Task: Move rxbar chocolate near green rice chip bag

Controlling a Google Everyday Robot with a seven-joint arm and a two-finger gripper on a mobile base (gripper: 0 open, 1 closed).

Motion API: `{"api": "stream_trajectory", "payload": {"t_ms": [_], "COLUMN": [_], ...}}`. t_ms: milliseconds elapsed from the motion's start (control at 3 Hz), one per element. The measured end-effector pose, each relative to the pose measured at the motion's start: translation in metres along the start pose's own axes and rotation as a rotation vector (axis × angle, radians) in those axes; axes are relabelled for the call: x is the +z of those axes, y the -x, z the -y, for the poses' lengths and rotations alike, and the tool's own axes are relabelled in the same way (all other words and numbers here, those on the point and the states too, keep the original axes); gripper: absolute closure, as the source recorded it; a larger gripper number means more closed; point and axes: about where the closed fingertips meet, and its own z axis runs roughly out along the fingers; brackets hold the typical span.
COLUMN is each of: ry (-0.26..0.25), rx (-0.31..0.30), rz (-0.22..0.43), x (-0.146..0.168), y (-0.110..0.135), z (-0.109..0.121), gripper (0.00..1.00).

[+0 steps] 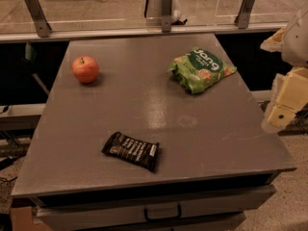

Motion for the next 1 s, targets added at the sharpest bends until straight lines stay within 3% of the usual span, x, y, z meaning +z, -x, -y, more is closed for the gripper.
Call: {"api": "stream_trajectory", "payload": {"t_ms": [333,667,1000], "ry": [0.034,0.109,0.175], "rx": [-0.038,-0.079,-0.076], "rz": [0.072,0.134,0.18], "x": [0.031,0.079,0.118], "y": [0.037,0.082,0.11], "z": [-0.007,-0.031,-0.052], "gripper": [0.0,0.0,0.0]}}
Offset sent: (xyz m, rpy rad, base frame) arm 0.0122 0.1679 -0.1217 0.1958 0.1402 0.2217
